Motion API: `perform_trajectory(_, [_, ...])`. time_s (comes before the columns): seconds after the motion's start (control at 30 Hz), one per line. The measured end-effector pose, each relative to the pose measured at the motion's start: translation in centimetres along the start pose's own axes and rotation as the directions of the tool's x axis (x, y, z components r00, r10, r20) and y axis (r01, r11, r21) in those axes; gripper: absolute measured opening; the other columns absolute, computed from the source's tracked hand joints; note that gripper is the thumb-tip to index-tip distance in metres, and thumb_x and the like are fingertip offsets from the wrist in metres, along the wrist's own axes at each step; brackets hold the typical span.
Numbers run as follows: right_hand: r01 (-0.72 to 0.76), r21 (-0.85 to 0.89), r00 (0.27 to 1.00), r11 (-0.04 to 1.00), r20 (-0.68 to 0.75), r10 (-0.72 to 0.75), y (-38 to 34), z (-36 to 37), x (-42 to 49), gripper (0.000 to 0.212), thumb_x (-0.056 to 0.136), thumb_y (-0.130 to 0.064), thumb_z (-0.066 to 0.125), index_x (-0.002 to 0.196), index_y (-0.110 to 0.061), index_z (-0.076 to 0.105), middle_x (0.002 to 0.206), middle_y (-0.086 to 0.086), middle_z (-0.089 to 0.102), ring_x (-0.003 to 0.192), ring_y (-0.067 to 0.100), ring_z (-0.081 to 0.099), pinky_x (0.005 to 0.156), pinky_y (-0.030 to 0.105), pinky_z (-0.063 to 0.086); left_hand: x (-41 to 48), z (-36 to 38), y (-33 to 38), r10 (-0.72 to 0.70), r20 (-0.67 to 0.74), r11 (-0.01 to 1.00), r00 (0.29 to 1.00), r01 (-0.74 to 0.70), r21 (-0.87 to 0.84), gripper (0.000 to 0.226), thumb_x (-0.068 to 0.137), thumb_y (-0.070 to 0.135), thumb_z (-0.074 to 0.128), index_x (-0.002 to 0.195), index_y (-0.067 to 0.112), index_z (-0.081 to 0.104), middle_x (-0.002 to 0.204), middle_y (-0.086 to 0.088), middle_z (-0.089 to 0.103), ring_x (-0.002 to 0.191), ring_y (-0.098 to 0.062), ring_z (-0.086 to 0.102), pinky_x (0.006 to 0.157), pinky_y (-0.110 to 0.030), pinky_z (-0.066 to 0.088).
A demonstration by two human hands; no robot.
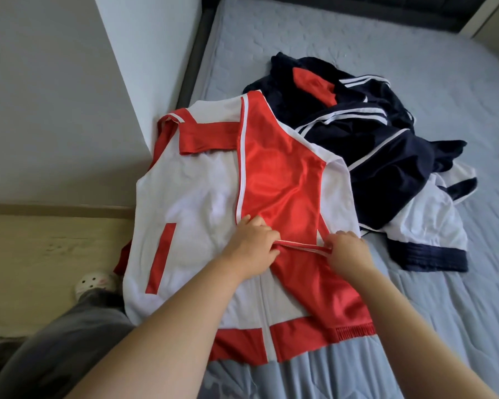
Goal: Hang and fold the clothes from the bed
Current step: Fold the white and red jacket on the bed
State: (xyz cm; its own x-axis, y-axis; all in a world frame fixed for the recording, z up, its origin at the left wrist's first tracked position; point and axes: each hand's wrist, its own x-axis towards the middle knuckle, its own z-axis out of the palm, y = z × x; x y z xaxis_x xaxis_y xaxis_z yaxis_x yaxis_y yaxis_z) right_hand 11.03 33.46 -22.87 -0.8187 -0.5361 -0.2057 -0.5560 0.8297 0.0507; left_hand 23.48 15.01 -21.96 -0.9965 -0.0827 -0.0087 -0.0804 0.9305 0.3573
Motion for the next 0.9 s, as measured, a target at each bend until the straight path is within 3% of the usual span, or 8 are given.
perform_trajectory(0.17, [-0.096,0.204,0.995,0.974,0.011,0.095,-0.8,-1.5,0.0,0.022,0.075,-0.005,0.051,0.072,-0.022,0.064,0.079,0.000,0.062,0.082,0.027,0.058,0.057,0.026,0.037,-0.5,-0.8,-0.4,-0.314,0.006,0.867,0.949,0.289,-0.406,0.022,0.090,0.026,0.056,0.071,0.017,0.061,0.068,0.002,0.058,0.076,-0.023,0.053,0.067,-0.027,0.038])
perform_trajectory(0.27, [0.104,0.216,0.987,0.971,0.097,-0.127,-1.9,-3.0,0.9,0.026,0.069,0.000,0.047,0.058,-0.024,0.050,0.065,-0.009,0.048,0.073,0.020,0.049,0.056,0.025,0.033,-0.4,-1.0,-0.7,-0.340,0.076,0.836,0.938,0.338,-0.433,0.025,0.090,0.025,0.057,0.066,0.020,0.057,0.060,0.007,0.049,0.070,-0.020,0.052,0.064,-0.026,0.036])
perform_trajectory(0.37, [0.211,0.156,0.959,0.965,0.157,-0.235,-3.2,-3.4,1.6,0.029,0.073,-0.002,0.049,0.079,-0.027,0.062,0.084,-0.004,0.059,0.078,0.019,0.049,0.066,0.026,0.035,-0.7,-1.1,-1.0,-0.282,0.010,0.914,0.959,0.271,-0.303,0.012,0.088,0.021,0.057,0.086,0.021,0.069,0.079,0.004,0.063,0.084,-0.022,0.059,0.071,-0.024,0.038])
perform_trajectory(0.5, [0.146,0.052,0.964,0.988,-0.233,-0.130,-3.6,-1.6,1.5,0.022,0.075,-0.001,0.051,0.093,-0.009,0.061,0.094,0.009,0.061,0.092,0.032,0.052,0.079,0.036,0.035,-0.9,-0.6,-1.4,-0.147,-0.061,0.986,0.987,0.152,0.074,0.023,0.086,0.020,0.059,0.108,0.025,0.065,0.103,0.001,0.060,0.101,-0.022,0.050,0.087,-0.031,0.035])
perform_trajectory(0.6, [0.152,0.215,0.851,0.965,-0.524,-0.017,-4.1,0.4,-0.2,0.028,0.076,-0.004,0.050,0.101,-0.001,0.062,0.100,0.015,0.061,0.095,0.036,0.054,0.084,0.046,0.042,-1.1,-0.2,-1.0,0.067,-0.170,0.979,0.983,-0.032,0.202,0.025,0.067,0.005,0.067,0.089,0.017,0.068,0.098,-0.001,0.061,0.095,-0.025,0.055,0.081,-0.034,0.045])
perform_trajectory(0.67, [0.188,0.201,0.879,0.961,-0.472,-0.073,-4.2,1.7,-1.2,0.040,0.086,-0.015,0.042,0.121,-0.005,0.058,0.124,0.014,0.058,0.119,0.032,0.049,0.103,0.049,0.035,-1.7,1.0,-1.5,0.189,-0.186,0.965,0.964,-0.148,0.216,0.026,0.073,0.004,0.057,0.093,0.012,0.071,0.108,-0.009,0.065,0.102,-0.030,0.060,0.085,-0.040,0.050])
perform_trajectory(0.77, [0.070,0.176,0.977,0.982,-0.210,-0.032,-3.6,3.5,-1.3,0.052,0.098,-0.031,0.034,0.147,-0.016,0.031,0.156,0.007,0.025,0.145,0.023,0.018,0.117,0.048,0.008,-2.9,3.0,-2.4,0.084,0.017,0.960,0.996,-0.086,0.266,0.051,0.091,0.012,0.036,0.141,0.019,0.043,0.153,-0.007,0.031,0.141,-0.024,0.026,0.115,-0.045,0.020])
perform_trajectory(0.9, [0.116,0.379,0.931,0.918,-0.363,0.032,-4.6,2.8,-1.6,0.062,0.092,-0.023,0.043,0.150,-0.010,0.023,0.157,0.011,0.019,0.147,0.024,0.011,0.119,0.045,0.004,-3.2,2.5,-2.8,-0.111,-0.118,0.977,0.987,0.130,0.166,0.061,0.094,0.031,0.046,0.150,0.021,0.026,0.158,-0.009,0.017,0.146,-0.026,0.015,0.115,-0.051,0.016])
